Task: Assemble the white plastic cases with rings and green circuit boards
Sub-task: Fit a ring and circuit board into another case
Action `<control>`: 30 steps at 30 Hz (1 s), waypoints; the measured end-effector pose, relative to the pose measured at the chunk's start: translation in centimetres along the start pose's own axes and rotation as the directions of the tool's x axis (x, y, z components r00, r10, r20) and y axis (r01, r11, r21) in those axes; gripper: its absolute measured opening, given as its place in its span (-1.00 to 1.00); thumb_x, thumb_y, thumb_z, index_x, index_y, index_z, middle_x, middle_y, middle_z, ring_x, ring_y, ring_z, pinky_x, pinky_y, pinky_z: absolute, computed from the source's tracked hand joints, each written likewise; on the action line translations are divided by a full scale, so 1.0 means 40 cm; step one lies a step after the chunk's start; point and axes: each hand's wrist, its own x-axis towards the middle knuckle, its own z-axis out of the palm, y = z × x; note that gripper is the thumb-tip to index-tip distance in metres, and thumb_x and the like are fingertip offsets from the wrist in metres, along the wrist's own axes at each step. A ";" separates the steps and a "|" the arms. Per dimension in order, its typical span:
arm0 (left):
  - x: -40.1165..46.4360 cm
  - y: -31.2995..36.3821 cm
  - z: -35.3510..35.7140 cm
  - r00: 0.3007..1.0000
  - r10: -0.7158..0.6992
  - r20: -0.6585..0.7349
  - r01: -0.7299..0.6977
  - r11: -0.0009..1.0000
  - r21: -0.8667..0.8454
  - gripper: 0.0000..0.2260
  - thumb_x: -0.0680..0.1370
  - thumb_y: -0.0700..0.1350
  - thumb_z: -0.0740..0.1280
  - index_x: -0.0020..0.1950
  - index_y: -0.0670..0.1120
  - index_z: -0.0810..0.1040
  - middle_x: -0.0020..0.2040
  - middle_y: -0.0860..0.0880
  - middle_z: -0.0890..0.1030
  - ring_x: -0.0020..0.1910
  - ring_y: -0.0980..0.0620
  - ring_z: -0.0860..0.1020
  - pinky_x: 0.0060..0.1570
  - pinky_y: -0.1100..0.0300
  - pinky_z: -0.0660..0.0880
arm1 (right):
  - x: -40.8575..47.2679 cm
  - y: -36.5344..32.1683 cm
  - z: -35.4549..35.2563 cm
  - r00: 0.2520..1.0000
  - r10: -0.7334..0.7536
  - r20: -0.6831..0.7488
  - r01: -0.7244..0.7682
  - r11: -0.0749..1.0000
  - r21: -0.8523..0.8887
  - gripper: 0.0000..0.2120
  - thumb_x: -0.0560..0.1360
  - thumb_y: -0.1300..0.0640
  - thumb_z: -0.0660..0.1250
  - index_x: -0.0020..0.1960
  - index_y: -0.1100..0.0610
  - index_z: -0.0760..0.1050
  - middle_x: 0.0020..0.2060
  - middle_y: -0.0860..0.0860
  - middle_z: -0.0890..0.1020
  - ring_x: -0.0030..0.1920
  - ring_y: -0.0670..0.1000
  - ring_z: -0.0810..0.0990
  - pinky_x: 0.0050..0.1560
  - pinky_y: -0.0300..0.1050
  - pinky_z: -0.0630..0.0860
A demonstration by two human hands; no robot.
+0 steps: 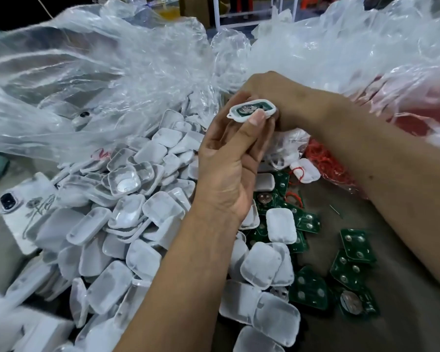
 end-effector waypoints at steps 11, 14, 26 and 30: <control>-0.006 0.010 0.003 0.999 -0.039 0.003 0.040 0.998 -0.043 -0.66 0.36 -0.34 0.44 0.12 -0.20 0.66 0.06 -0.20 0.69 -0.02 -0.15 0.71 -0.04 0.17 0.67 | -0.036 0.015 -0.006 0.999 0.042 0.005 -0.042 0.999 0.005 -0.80 0.49 0.32 0.35 -0.29 0.18 0.47 -0.30 0.19 0.56 -0.27 0.19 0.47 -0.24 -0.05 0.36; -0.008 0.011 0.003 0.999 -0.048 -0.005 0.048 0.998 -0.036 -0.65 0.37 -0.33 0.43 0.16 -0.20 0.64 0.09 -0.21 0.70 -0.02 -0.13 0.72 -0.05 0.18 0.67 | -0.058 0.032 0.001 0.987 0.127 -0.097 -0.107 0.977 0.184 -0.78 0.49 0.34 0.37 -0.28 0.14 0.50 -0.37 0.05 0.54 -0.36 0.02 0.45 -0.36 -0.28 0.32; -0.007 -0.015 -0.002 0.996 -0.074 0.049 0.065 0.982 0.176 -0.60 0.32 -0.32 0.47 0.16 -0.19 0.64 0.06 -0.19 0.69 0.04 -0.13 0.70 -0.02 0.18 0.66 | -0.285 0.037 0.087 0.622 0.468 -0.628 0.186 0.691 0.699 -0.61 0.64 0.38 0.10 0.12 0.06 0.65 -0.27 0.06 0.56 -0.38 0.11 0.51 -0.41 -0.12 0.37; -0.015 -0.036 -0.004 0.993 -0.080 0.089 0.045 0.939 0.342 -0.56 0.30 -0.31 0.50 0.17 -0.18 0.64 0.12 -0.19 0.68 0.07 -0.10 0.68 -0.03 0.18 0.64 | -0.342 0.015 0.119 0.595 0.280 -0.754 0.197 0.858 0.474 -0.58 0.56 0.43 0.11 0.09 0.15 0.70 -0.27 0.18 0.50 -0.25 0.07 0.46 -0.23 -0.12 0.33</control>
